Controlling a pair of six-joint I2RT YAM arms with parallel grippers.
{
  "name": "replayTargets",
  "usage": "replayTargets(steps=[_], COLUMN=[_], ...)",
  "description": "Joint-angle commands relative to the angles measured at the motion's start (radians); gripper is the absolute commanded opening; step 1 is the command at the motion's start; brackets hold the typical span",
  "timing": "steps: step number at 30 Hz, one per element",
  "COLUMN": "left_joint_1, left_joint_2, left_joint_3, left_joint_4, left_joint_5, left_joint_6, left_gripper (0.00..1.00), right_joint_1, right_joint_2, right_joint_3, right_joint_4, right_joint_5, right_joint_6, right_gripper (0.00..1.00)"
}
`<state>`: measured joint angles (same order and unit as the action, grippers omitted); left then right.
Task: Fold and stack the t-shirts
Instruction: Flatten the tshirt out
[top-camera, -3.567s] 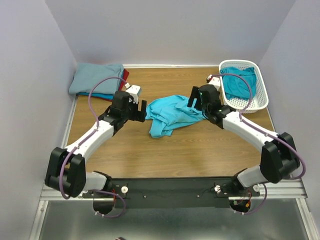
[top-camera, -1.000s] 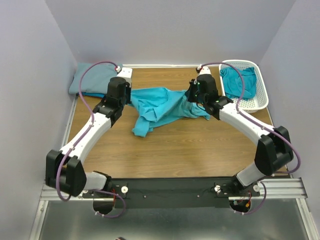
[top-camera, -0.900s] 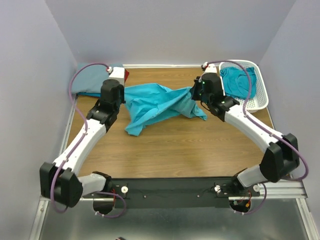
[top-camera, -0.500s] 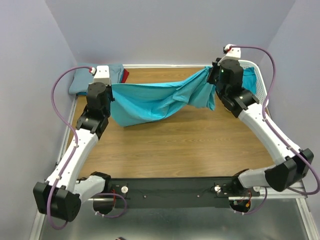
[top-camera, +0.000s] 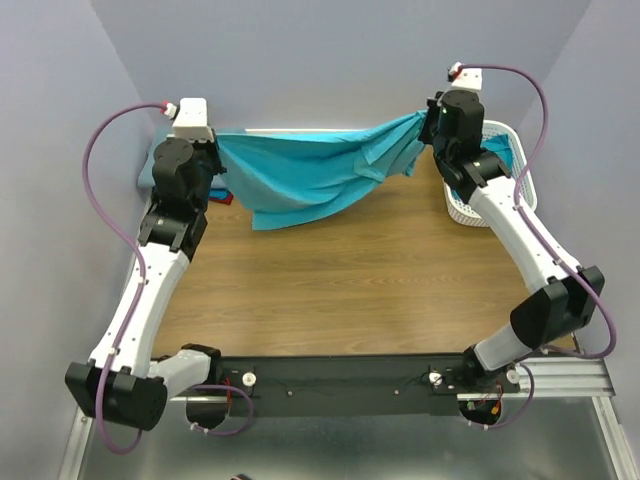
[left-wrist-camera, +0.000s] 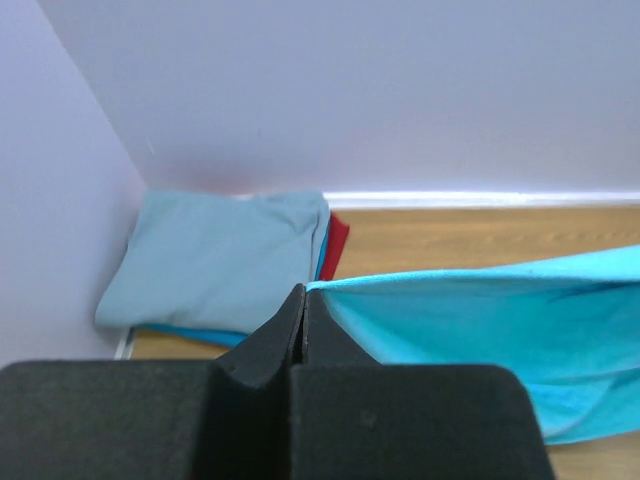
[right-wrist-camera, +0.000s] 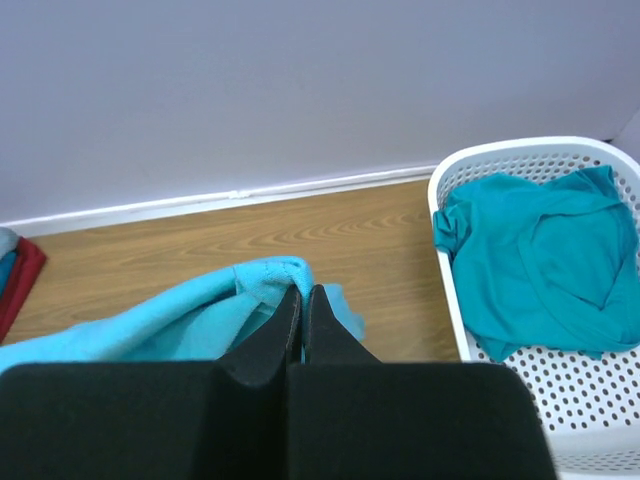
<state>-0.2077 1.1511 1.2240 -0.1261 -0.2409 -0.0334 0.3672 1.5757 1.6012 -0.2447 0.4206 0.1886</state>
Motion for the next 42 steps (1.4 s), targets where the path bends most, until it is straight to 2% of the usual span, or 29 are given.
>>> replayTargets(steps=[1, 3, 4, 6, 7, 8, 9, 11, 14, 20, 25, 30, 31, 32, 33, 42], left_joint_1=[0.004, 0.002, 0.002, 0.002, 0.001, 0.001, 0.001, -0.002, -0.002, 0.002, 0.071, 0.077, 0.082, 0.085, 0.085, 0.085], left_joint_2=[-0.056, -0.059, -0.060, -0.060, -0.060, -0.065, -0.073, -0.097, -0.132, -0.103, -0.025, 0.111, 0.172, 0.202, 0.247, 0.373], left_joint_3=[-0.084, -0.145, -0.217, -0.296, -0.355, -0.377, -0.392, -0.419, -0.425, -0.423, -0.413, -0.386, -0.362, -0.350, -0.339, -0.336], left_joint_4=[0.013, -0.046, -0.073, -0.087, -0.093, -0.101, -0.101, -0.080, -0.057, -0.087, -0.086, -0.090, -0.098, -0.113, -0.115, -0.093], left_joint_5=[0.038, 0.086, 0.106, 0.175, 0.196, 0.231, 0.236, 0.270, 0.262, 0.177, 0.183, 0.178, 0.169, 0.161, 0.170, 0.224], left_joint_6=[-0.036, -0.055, -0.066, -0.069, -0.072, -0.069, -0.071, -0.079, -0.080, -0.089, -0.100, -0.128, -0.132, -0.135, -0.137, -0.155], left_gripper=[0.00, 0.00, 0.00, 0.00, 0.14, 0.30, 0.43, 0.60, 0.69, 0.70, 0.67, 0.64, 0.63, 0.55, 0.54, 0.52], right_joint_1=[-0.005, -0.007, -0.007, -0.005, -0.007, -0.007, -0.007, -0.007, -0.005, -0.005, -0.005, -0.005, -0.005, -0.005, -0.005, -0.005], right_joint_2=[-0.098, -0.161, -0.205, -0.251, -0.272, -0.308, -0.322, -0.336, -0.333, -0.281, -0.233, -0.258, -0.267, -0.281, -0.305, -0.396], right_joint_3=[-0.078, -0.220, -0.324, -0.423, -0.475, -0.550, -0.585, -0.628, -0.675, -0.773, -0.827, -0.828, -0.831, -0.834, -0.842, -0.865], right_joint_4=[0.002, 0.001, 0.001, 0.001, -0.001, -0.004, -0.005, -0.005, -0.005, 0.059, 0.111, 0.143, 0.148, 0.154, 0.159, 0.160], right_joint_5=[0.006, 0.038, 0.079, 0.122, 0.162, 0.179, 0.188, 0.189, 0.095, -0.100, -0.175, -0.216, -0.226, -0.238, -0.244, -0.283], right_joint_6=[0.015, 0.072, 0.109, 0.153, 0.196, 0.215, 0.233, 0.264, 0.282, 0.325, 0.347, 0.347, 0.348, 0.351, 0.353, 0.333], right_gripper=[0.01, 0.01, 0.03, 0.10, 0.35, 0.53, 0.68, 0.83, 0.84, 0.83, 0.82, 0.82, 0.82, 0.82, 0.82, 0.82])
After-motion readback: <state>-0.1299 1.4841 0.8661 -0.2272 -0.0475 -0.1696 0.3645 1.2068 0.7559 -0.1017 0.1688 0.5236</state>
